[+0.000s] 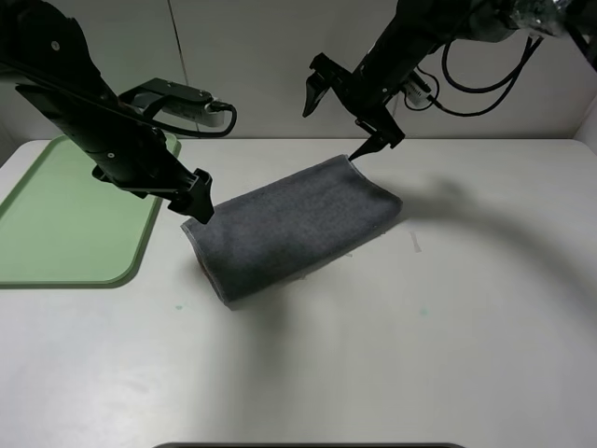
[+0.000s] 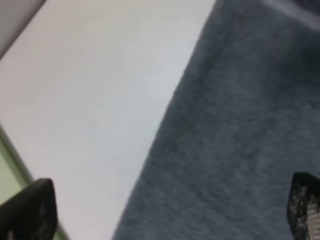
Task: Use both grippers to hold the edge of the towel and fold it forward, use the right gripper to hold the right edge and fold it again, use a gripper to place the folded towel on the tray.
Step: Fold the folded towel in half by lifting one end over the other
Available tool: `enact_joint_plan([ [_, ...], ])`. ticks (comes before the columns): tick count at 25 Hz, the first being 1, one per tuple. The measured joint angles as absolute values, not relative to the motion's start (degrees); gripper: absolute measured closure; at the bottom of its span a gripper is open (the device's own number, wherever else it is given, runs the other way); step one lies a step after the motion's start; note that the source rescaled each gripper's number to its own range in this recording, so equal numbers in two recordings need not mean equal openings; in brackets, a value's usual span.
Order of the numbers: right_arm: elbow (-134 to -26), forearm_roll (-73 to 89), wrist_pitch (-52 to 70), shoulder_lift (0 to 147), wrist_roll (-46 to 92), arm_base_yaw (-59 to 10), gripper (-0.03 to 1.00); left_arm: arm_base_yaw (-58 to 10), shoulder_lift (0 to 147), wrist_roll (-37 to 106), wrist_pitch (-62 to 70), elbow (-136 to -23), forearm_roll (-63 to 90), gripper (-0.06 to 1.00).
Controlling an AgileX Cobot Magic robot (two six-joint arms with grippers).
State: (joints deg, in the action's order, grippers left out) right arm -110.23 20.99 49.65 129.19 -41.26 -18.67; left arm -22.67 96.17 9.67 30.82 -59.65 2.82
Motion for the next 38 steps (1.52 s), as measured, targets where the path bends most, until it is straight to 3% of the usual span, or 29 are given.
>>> enact_joint_plan([
  [12,-110.23,4.1,61.49,122.13,-33.02,-18.67,-0.03,-22.67,88.07,8.61,36.1,-59.65,2.82,-0.06],
  [25,-110.23,-1.7,69.32,119.21,-19.99,-18.67,-0.03,-22.67,71.72,6.72,45.34,-59.14,2.82,-0.06],
  [38,-110.23,-0.75,69.36,119.21,-13.7,-18.67,-0.03,-22.67,38.06,-3.31,49.25,-38.62,-3.1,-0.06],
])
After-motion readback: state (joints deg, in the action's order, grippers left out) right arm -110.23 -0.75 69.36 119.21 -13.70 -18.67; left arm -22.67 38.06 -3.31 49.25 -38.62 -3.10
